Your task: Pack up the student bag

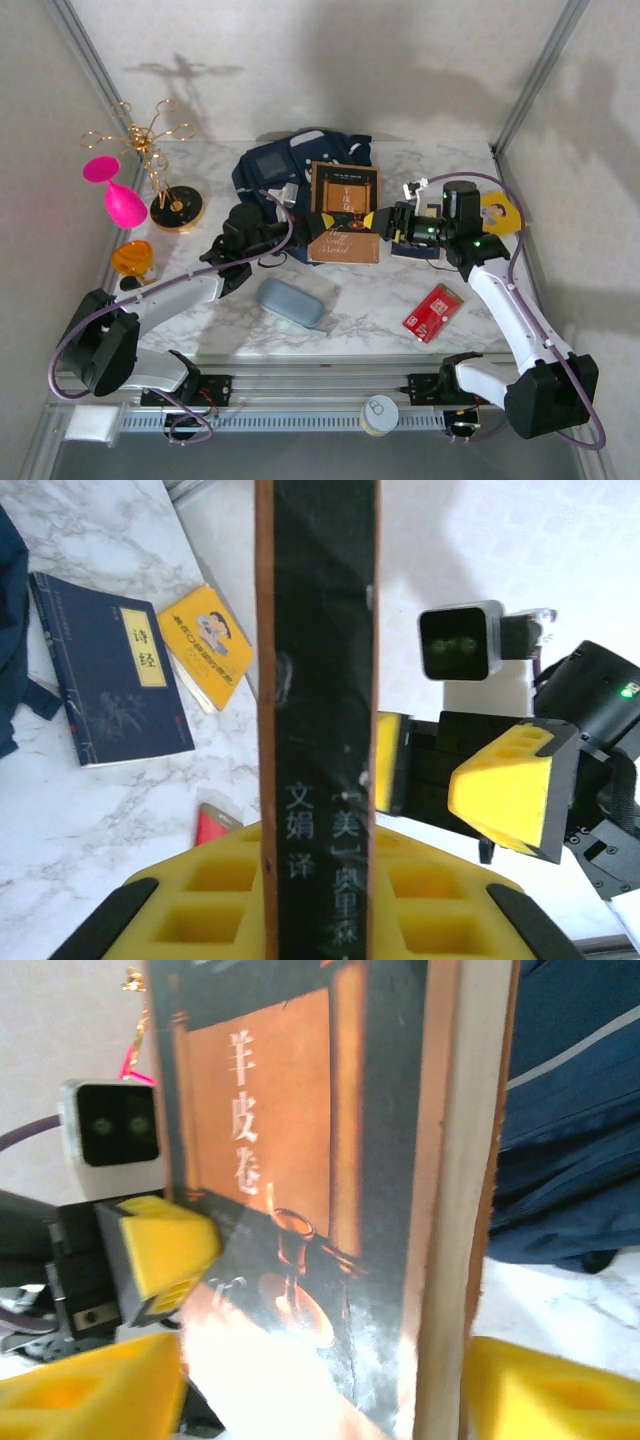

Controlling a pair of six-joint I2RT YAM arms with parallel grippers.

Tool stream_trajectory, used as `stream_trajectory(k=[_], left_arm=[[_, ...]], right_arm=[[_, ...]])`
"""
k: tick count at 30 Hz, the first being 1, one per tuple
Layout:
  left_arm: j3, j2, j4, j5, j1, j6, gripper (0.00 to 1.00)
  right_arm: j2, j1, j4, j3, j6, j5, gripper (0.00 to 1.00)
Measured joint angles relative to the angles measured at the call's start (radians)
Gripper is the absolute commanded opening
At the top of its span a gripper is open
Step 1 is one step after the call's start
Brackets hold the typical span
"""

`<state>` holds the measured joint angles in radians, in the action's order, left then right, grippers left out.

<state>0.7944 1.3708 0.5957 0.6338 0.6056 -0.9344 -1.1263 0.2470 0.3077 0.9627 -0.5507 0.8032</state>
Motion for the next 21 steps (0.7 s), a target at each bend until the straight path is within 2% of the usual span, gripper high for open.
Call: stream_trajectory(k=[3, 6, 13, 17, 19, 21], left_arm=[[0.000, 0.008, 0.037, 0.000, 0.005, -0.043, 0.00], [0.001, 0.025, 0.092, 0.000, 0.012, -0.082, 0.00], [0.032, 0.101, 0.188, 0.001, 0.041, -0.156, 0.00], [0.050, 0.117, 0.175, -0.006, 0.041, -0.153, 0.00], [0.071, 0.117, 0.129, -0.019, 0.041, -0.119, 0.00], [0.093, 0.117, 0.082, -0.030, 0.041, -0.087, 0.00]], right_arm=[[-0.005, -0.022, 0.015, -0.007, 0.016, -0.044, 0.99], [-0.027, -0.035, -0.013, -0.041, 0.010, -0.025, 0.99], [-0.060, -0.036, -0.326, -0.169, -0.174, 0.188, 0.99], [-0.053, -0.036, -0.449, -0.169, -0.246, 0.250, 0.89], [-0.042, -0.039, -0.459, -0.169, -0.257, 0.254, 0.78], [-0.031, -0.042, -0.454, -0.169, -0.260, 0.252, 0.72]])
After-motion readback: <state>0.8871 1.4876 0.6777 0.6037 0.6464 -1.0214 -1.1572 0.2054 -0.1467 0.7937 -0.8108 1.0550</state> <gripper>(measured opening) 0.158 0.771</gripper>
